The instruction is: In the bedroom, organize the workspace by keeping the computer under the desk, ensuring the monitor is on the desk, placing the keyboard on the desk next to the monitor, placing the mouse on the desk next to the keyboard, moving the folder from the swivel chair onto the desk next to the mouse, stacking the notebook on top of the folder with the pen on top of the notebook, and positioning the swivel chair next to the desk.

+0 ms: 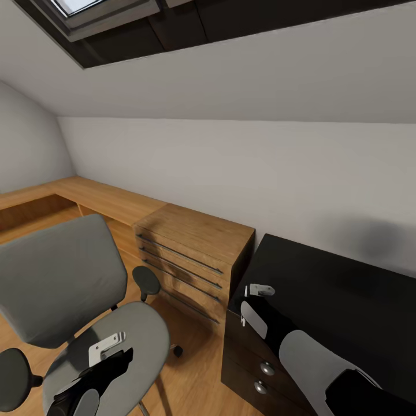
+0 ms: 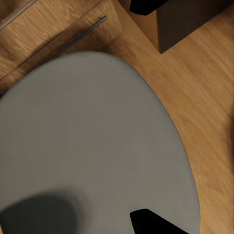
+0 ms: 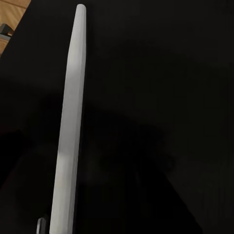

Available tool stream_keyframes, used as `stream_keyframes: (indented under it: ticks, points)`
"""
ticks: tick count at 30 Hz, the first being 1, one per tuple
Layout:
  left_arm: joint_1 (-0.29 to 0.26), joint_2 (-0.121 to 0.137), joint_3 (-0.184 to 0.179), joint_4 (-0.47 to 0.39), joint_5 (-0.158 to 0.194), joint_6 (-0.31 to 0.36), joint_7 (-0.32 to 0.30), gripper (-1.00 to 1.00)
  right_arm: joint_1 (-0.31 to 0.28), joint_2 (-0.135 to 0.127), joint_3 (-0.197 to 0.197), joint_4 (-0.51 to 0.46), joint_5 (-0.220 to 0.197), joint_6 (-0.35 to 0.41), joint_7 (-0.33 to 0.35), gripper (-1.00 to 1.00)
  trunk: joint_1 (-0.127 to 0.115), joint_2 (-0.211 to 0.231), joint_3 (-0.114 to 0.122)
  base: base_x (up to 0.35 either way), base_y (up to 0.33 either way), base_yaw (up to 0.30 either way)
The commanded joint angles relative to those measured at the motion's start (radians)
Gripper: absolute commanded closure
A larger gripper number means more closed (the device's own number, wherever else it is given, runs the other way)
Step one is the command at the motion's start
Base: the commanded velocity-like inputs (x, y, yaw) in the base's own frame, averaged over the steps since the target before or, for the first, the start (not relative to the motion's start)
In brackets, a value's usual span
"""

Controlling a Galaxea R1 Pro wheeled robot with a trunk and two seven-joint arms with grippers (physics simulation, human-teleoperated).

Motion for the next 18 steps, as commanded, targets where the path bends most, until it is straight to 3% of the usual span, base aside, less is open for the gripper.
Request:
stream_keyframes:
  ticks: [1,18]
  points:
    - [0.000,0.000,0.000,-0.002,0.011,0.002,0.008,-1.00,-0.001,-0.001,0.007,0.021,-0.004,0.010,-0.009,1.00,0.000,0.000,-0.001,0.000,0.000,0.000]
    - [0.000,0.000,0.000,0.004,0.011,0.003,0.009,-1.00,-0.001,-0.002,-0.001,0.016,-0.010,0.037,-0.008,1.00,0.000,0.000,-0.001,0.000,0.000,0.000]
